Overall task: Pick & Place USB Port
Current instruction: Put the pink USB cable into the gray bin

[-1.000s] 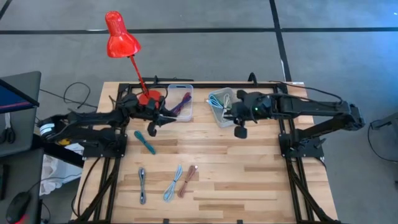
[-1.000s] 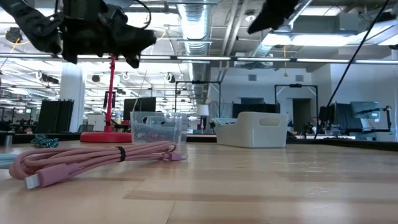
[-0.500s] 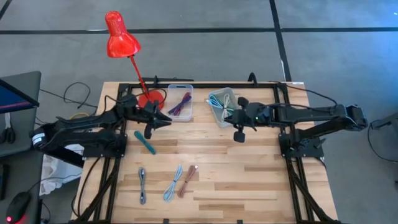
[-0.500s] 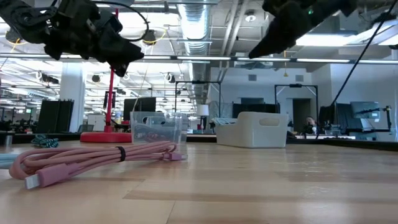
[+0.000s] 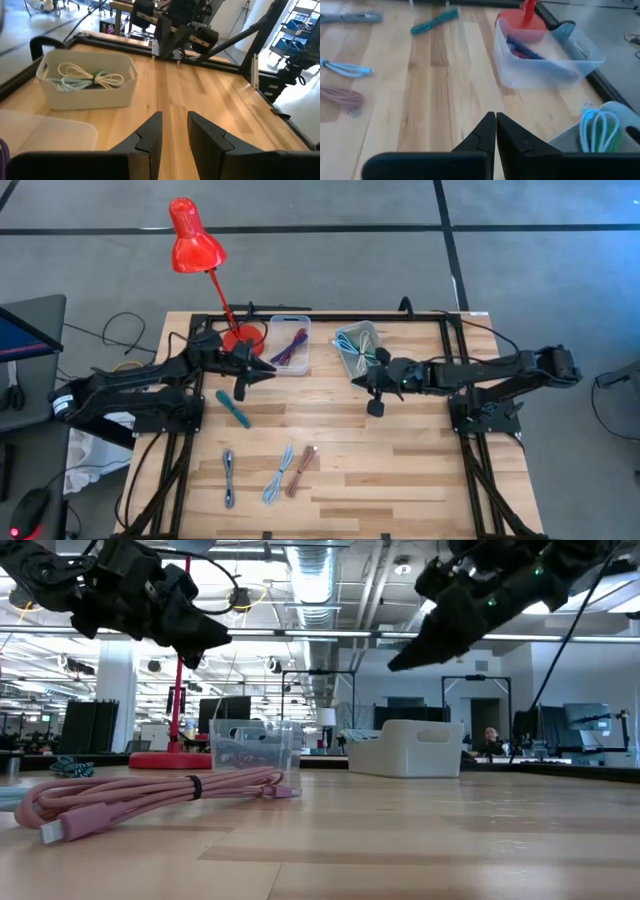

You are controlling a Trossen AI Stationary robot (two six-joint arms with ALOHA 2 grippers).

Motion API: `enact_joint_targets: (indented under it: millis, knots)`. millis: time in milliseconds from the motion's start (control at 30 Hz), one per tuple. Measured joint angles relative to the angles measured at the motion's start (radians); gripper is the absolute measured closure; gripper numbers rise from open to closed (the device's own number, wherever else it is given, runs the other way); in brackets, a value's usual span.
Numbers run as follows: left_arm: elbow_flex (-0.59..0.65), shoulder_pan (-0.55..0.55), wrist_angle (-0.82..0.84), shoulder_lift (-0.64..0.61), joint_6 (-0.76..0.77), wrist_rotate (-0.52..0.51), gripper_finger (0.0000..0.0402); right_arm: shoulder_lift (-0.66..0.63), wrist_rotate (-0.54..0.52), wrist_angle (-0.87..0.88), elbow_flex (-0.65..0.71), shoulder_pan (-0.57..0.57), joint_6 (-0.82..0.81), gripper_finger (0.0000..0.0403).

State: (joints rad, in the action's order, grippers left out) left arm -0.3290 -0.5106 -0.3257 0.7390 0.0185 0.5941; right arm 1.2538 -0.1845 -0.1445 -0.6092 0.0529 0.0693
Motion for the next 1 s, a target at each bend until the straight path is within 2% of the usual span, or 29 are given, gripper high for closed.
enact_joint_targets:
  millis: [100,333,467,633,700,900,1000]
  knots:
    - [0.0,0.012,0.0,0.039,0.014,-0.045,0.0312,0.028,0.0,-0.085,0.003,-0.008,0.028,0.0396]
    - [0.0,0.094,-0.071,0.211,-0.022,-0.305,0.0306,0.032,0.0,-0.122,0.002,0.017,0.045,0.0396]
    - [0.0,0.105,-0.189,0.301,-0.026,-0.302,0.0292,0.021,0.0,-0.123,0.002,0.042,0.058,0.0396]
    - [0.0,0.114,-0.297,0.364,0.035,-0.162,0.0281,0.019,0.0,-0.126,0.002,0.088,0.072,0.0396]
    - [0.0,0.123,-0.314,0.374,0.039,-0.172,0.028,0.019,0.0,-0.126,0.002,0.105,0.071,0.0396]
    - [0.0,0.101,-0.386,0.378,0.009,-0.443,0.0279,0.019,0.0,-0.134,0.002,0.132,0.071,0.0396]
    - [-0.011,0.054,-0.394,0.378,0.006,-0.49,0.0279,0.019,0.0,-0.135,0.002,0.133,0.071,0.0396]
